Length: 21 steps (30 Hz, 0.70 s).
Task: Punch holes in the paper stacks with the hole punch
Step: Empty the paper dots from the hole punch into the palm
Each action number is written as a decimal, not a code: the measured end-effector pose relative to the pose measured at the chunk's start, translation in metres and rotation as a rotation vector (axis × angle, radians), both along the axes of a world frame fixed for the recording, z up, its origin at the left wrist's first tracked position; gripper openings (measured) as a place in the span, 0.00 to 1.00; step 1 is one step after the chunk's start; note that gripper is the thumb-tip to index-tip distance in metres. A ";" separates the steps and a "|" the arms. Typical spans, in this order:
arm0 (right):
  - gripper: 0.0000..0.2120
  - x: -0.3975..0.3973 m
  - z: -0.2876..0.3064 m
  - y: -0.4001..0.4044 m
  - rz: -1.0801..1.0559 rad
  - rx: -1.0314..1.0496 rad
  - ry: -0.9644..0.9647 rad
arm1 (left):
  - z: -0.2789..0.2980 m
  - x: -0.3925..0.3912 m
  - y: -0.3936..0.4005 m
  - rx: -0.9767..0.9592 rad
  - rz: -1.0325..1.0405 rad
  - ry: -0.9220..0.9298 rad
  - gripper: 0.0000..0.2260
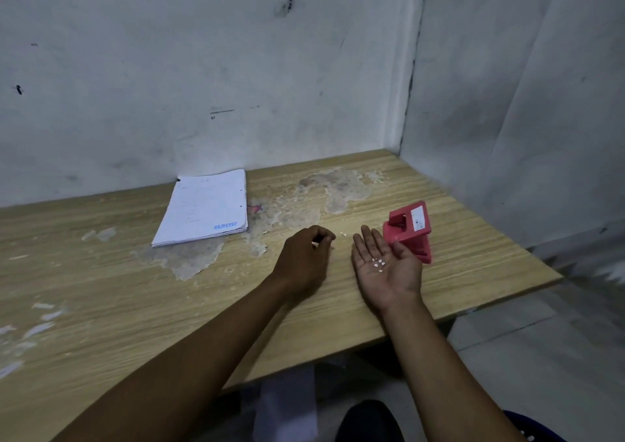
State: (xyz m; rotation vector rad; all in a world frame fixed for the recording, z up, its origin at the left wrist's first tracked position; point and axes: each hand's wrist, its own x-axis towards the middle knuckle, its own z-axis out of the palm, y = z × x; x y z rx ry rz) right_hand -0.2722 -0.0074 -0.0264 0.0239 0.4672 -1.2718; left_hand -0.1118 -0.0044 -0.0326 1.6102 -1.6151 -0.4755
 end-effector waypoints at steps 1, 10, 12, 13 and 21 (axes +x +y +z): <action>0.22 0.000 0.000 -0.003 -0.012 0.005 0.022 | -0.004 0.003 -0.003 0.017 -0.007 -0.038 0.07; 0.22 0.004 -0.006 -0.013 -0.114 0.015 0.111 | -0.013 -0.008 -0.033 0.048 0.154 -0.214 0.21; 0.22 0.005 -0.008 -0.013 -0.123 0.013 0.112 | -0.012 -0.015 -0.040 0.038 0.216 -0.208 0.22; 0.23 0.005 -0.008 -0.013 -0.127 0.012 0.112 | -0.013 -0.018 -0.043 0.032 0.237 -0.205 0.22; 0.24 0.004 -0.012 -0.015 -0.120 -0.019 0.105 | -0.015 -0.023 -0.058 0.049 0.300 -0.188 0.13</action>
